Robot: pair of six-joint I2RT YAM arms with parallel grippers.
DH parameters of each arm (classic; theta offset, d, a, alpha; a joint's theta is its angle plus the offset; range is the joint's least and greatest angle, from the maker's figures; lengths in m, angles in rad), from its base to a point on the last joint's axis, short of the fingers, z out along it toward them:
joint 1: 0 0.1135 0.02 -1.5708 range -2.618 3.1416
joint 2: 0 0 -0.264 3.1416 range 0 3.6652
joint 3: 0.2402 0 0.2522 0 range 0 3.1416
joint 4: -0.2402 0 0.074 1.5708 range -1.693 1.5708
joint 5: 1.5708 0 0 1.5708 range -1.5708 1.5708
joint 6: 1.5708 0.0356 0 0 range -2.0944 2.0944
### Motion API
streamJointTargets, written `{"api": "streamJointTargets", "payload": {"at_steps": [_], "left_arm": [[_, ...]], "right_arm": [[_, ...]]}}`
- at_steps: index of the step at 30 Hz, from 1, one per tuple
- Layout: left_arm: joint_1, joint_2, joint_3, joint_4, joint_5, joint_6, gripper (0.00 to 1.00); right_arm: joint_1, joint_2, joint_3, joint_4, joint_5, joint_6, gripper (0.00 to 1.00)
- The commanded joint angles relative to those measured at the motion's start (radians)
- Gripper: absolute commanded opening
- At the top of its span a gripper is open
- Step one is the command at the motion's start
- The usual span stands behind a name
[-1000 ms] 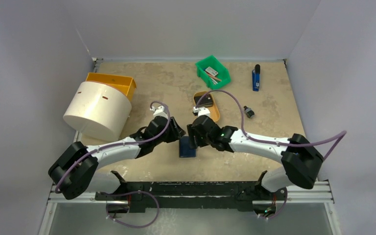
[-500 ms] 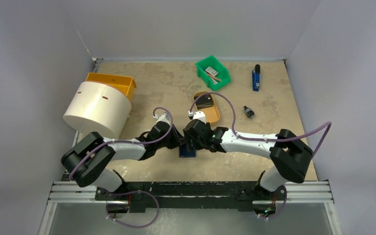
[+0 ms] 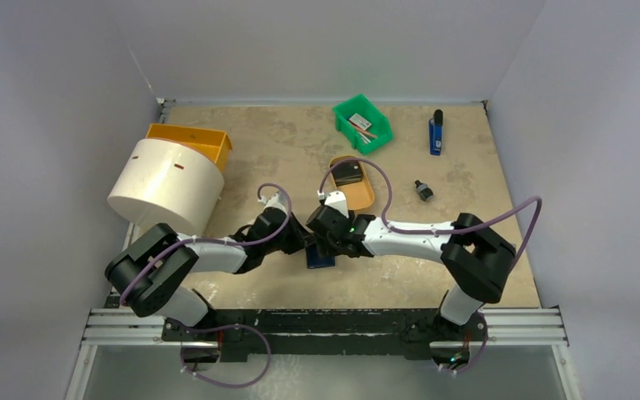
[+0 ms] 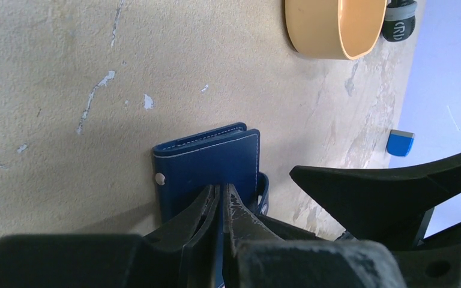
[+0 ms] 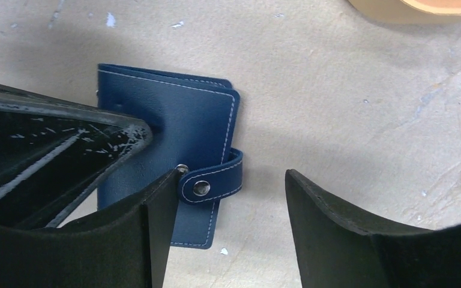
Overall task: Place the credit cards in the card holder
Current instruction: Open the card holder at the center of the board.
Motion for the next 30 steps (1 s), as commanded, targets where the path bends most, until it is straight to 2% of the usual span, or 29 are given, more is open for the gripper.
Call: {"api": "streamJointTargets", "payload": {"at_steps": [1,8,18,30], "left_arm": [[0.008,0.003,-0.015,0.018,-0.008,0.005,0.05],[0.006,0.001,-0.019,0.016,-0.012,0.006,0.04],[0.007,0.01,-0.021,0.006,-0.016,0.021,0.02],[0.006,0.014,-0.021,0.01,-0.014,0.025,0.01]], "right_arm": [[0.005,-0.01,0.025,-0.072,0.092,0.046,0.65],[0.005,-0.025,0.002,-0.067,0.071,0.05,0.5],[-0.004,-0.027,0.006,-0.084,0.129,0.049,0.43],[-0.031,-0.002,0.007,-0.014,0.087,-0.003,0.36]]}}
